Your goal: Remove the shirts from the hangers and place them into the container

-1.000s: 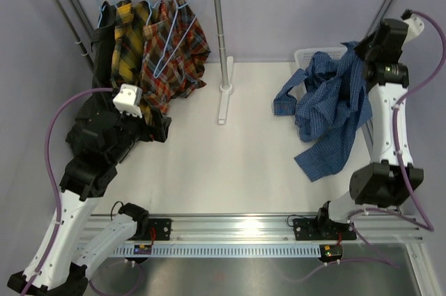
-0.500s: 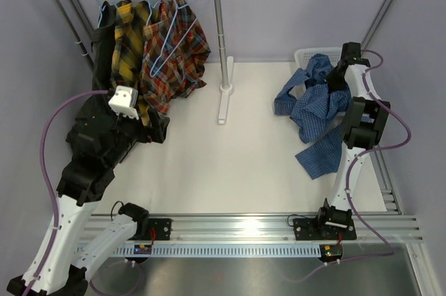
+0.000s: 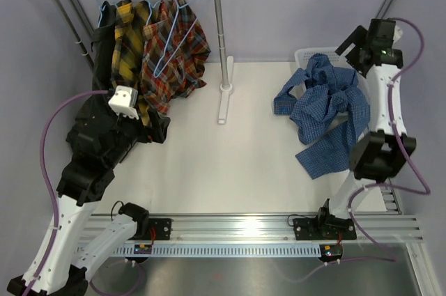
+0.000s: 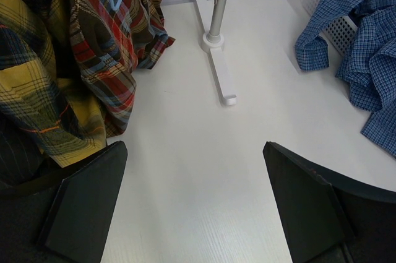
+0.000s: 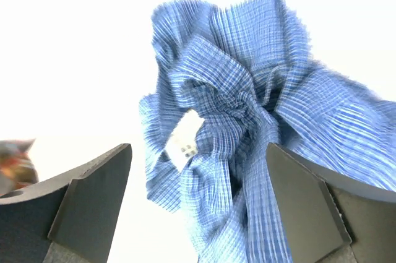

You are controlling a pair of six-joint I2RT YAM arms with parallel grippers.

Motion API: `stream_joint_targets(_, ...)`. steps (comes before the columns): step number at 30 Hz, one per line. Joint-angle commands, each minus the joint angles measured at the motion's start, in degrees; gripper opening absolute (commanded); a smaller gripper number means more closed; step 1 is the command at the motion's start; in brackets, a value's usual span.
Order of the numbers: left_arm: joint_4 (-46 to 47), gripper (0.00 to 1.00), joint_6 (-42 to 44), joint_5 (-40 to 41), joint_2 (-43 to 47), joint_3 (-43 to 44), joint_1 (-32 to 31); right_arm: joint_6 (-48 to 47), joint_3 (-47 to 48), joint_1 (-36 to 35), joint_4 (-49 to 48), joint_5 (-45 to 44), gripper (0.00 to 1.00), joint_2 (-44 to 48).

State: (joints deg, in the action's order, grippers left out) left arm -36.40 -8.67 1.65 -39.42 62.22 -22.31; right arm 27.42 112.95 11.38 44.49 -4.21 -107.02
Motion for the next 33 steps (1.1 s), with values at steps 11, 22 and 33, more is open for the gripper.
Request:
stream_joint_targets(11, 1.69, 0.99, -0.47, -3.32, 3.21, -2.54, -0.46, 13.5, -58.34, 0.58, -11.36, -1.42, 0.99, 38.72)
stream_joint_targets(22, 1.69, 0.99, 0.4, -2.71, 3.56, -2.89, -1.69, 16.79, -65.22, 0.49, -10.19, -6.26, 0.99, 28.98)
stream_joint_targets(33, 1.6, 0.99, 1.02, -2.0, 4.09, -2.63, -1.78, 16.35, -65.66, 0.49, -14.16, -4.58, 0.95, 18.87)
